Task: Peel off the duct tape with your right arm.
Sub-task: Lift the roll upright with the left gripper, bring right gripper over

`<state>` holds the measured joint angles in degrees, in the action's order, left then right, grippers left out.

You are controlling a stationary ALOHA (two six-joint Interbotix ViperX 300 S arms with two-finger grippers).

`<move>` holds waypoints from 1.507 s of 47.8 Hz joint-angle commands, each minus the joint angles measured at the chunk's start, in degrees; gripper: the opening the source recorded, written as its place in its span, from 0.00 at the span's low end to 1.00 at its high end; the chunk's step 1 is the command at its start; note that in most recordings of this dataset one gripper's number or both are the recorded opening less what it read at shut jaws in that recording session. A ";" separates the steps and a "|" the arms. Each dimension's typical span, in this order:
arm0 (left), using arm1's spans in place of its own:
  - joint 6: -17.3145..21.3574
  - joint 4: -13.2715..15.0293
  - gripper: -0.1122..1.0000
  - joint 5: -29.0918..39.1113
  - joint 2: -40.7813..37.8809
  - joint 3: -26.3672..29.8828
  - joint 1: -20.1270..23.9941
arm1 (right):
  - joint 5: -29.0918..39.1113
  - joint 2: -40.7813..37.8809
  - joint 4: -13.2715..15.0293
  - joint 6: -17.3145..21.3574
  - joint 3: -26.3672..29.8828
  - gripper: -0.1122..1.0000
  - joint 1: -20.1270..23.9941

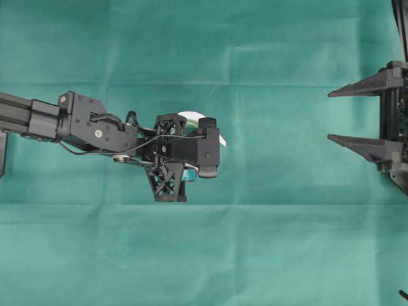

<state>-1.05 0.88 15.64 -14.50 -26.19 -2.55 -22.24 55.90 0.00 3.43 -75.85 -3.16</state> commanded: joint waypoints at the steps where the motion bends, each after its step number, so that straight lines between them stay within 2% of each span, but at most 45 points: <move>1: 0.09 -0.09 0.29 1.58 2.55 1.67 -0.18 | -0.53 -0.18 0.09 0.09 0.62 0.79 -0.09; 19: 0.35 -0.44 0.29 13.18 9.58 8.09 -1.23 | -0.53 -0.35 0.09 0.18 0.44 0.79 0.00; 27: 2.99 -0.44 0.29 17.40 11.95 11.60 -1.41 | -0.53 -0.35 0.09 0.18 0.44 0.79 0.53; 44: 5.80 -0.53 0.29 28.21 11.51 20.83 0.00 | -1.93 -2.99 0.09 0.18 1.67 0.79 1.49; 53: 7.73 -0.53 0.29 29.09 11.43 22.50 0.18 | -4.48 -7.38 0.09 0.18 2.72 0.79 2.29; 72: 7.82 -0.62 0.29 29.09 11.34 22.76 0.79 | -8.09 -22.50 0.09 0.09 9.40 0.79 2.37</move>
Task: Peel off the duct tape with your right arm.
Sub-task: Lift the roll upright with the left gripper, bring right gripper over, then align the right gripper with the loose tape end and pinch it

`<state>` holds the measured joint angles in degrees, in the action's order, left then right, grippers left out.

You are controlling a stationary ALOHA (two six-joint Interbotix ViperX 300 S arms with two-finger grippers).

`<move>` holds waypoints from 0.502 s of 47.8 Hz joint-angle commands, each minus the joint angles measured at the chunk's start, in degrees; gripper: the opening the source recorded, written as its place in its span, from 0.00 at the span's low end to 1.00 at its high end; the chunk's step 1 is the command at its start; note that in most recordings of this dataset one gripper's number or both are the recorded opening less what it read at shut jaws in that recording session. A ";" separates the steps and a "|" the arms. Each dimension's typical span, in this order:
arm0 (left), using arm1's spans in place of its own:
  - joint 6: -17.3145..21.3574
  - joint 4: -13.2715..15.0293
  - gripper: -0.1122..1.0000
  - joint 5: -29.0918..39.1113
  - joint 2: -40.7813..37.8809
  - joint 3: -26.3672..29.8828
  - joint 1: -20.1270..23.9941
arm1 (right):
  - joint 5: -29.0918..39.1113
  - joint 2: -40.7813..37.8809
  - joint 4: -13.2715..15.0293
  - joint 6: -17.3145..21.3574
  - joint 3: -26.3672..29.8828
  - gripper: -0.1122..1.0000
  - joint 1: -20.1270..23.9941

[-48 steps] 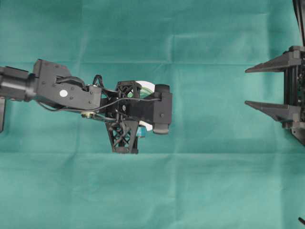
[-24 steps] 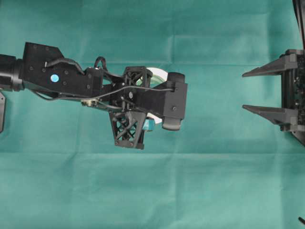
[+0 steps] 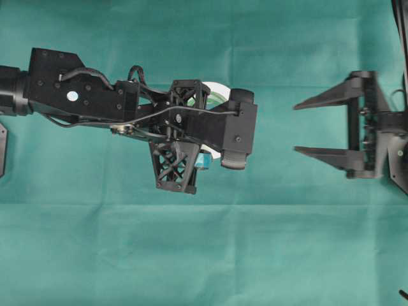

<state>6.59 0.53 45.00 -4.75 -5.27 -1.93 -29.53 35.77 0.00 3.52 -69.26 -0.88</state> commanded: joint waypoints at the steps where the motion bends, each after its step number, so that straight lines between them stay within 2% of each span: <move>1: 0.18 -0.18 0.29 -0.26 1.58 1.85 0.09 | -0.79 -3.16 0.09 0.00 3.25 0.79 0.18; 14: 0.18 -0.18 0.29 -0.26 1.58 1.85 0.18 | -1.41 -12.30 0.09 -0.09 9.05 0.79 0.00; 24: 0.26 -0.18 0.29 -0.26 1.58 1.85 -0.09 | -2.29 -15.91 -0.09 -0.09 11.16 0.79 -0.70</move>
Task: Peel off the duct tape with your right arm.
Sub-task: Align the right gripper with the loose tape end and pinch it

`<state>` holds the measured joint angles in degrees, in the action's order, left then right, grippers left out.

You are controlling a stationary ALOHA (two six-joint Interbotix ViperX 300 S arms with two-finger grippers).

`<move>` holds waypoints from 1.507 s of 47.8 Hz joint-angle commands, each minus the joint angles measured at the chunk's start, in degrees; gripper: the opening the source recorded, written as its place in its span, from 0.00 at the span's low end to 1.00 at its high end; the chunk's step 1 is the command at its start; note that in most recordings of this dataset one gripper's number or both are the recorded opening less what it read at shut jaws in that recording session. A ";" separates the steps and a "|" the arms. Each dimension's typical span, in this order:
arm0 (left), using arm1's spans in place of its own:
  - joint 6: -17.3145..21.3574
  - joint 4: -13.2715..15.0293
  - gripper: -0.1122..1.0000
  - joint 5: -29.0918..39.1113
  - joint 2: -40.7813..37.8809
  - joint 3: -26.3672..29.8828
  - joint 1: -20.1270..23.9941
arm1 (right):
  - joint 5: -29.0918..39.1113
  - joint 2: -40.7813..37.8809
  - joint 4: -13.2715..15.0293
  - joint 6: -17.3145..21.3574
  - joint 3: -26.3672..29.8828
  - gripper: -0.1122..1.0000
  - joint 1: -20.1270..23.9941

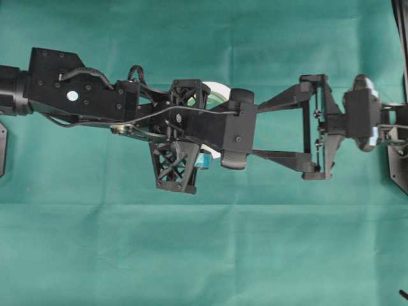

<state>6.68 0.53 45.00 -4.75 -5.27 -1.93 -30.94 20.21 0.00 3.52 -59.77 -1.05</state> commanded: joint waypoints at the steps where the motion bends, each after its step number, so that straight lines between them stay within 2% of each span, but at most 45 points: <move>1: 0.18 -0.26 0.29 -0.26 1.67 1.85 -0.09 | -0.97 -0.70 -0.09 -0.09 1.76 0.79 -0.62; 25: 2.02 -0.18 0.29 0.00 2.11 1.58 -2.11 | -1.41 -0.97 -0.26 -0.09 0.97 0.79 -3.96; 44: 2.02 -0.18 0.29 1.85 2.20 1.49 -3.08 | -1.41 0.35 -0.26 0.00 0.00 0.79 -4.13; 63: 2.02 -0.18 0.29 1.85 1.85 1.67 -2.64 | -2.29 -2.11 -0.09 0.00 0.35 0.78 -2.02; 67: 2.02 -0.18 0.29 1.85 1.76 1.49 -2.72 | -2.55 -2.11 -0.09 0.00 0.35 0.71 -2.02; 72: 2.02 -0.18 0.29 1.93 1.85 1.49 -2.72 | -2.55 -2.11 -0.09 0.09 0.35 0.48 -2.02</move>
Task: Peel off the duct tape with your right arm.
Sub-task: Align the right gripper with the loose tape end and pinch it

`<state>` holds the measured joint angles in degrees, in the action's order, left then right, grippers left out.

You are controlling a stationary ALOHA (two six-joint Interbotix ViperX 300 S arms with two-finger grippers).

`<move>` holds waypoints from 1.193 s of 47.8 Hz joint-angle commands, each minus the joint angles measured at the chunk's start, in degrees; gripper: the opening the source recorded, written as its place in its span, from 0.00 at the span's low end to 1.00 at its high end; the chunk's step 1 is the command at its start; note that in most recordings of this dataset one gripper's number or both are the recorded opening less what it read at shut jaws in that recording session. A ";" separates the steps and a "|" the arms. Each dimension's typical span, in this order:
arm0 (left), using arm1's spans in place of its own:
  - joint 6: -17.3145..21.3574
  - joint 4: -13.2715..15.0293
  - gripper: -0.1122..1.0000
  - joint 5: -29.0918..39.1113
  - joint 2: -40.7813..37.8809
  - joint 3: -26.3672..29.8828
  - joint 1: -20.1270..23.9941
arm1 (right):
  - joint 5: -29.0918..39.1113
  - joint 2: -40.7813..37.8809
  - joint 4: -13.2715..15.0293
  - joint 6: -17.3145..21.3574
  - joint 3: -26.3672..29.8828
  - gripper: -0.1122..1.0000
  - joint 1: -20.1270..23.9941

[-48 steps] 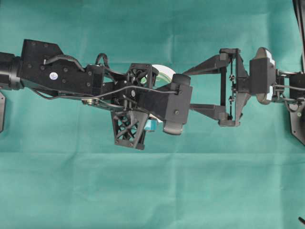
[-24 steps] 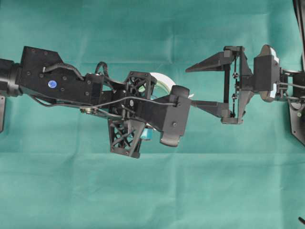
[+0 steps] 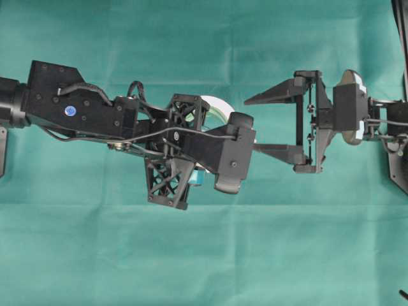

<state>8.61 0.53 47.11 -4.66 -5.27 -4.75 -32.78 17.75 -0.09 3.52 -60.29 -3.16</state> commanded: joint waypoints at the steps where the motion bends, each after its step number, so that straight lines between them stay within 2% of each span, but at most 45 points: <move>1: 0.09 -0.18 0.29 -0.18 1.67 1.49 0.09 | -0.70 0.35 0.00 0.09 0.88 0.43 0.09; 3: 0.09 -0.18 0.29 -0.26 1.67 1.49 0.09 | -0.70 0.35 0.00 0.00 0.88 0.36 0.09; 7: 0.09 -0.26 0.29 -0.18 1.67 1.49 0.09 | -0.70 0.35 0.00 0.09 0.79 0.29 0.18; 27: 0.09 -0.18 0.29 -0.18 1.67 1.23 0.44 | -0.62 0.35 0.00 0.09 0.70 0.26 0.70; 44: 0.09 -0.18 0.29 -0.18 1.58 1.14 0.53 | -0.70 0.35 0.00 0.09 0.53 0.07 0.97; 57: 0.18 -0.18 0.29 -0.18 1.49 1.05 0.53 | -0.70 -0.44 0.00 0.09 0.97 0.06 1.05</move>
<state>8.61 0.53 47.20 -4.75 -5.27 -4.31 -32.96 17.31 -0.18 3.52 -60.29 -2.20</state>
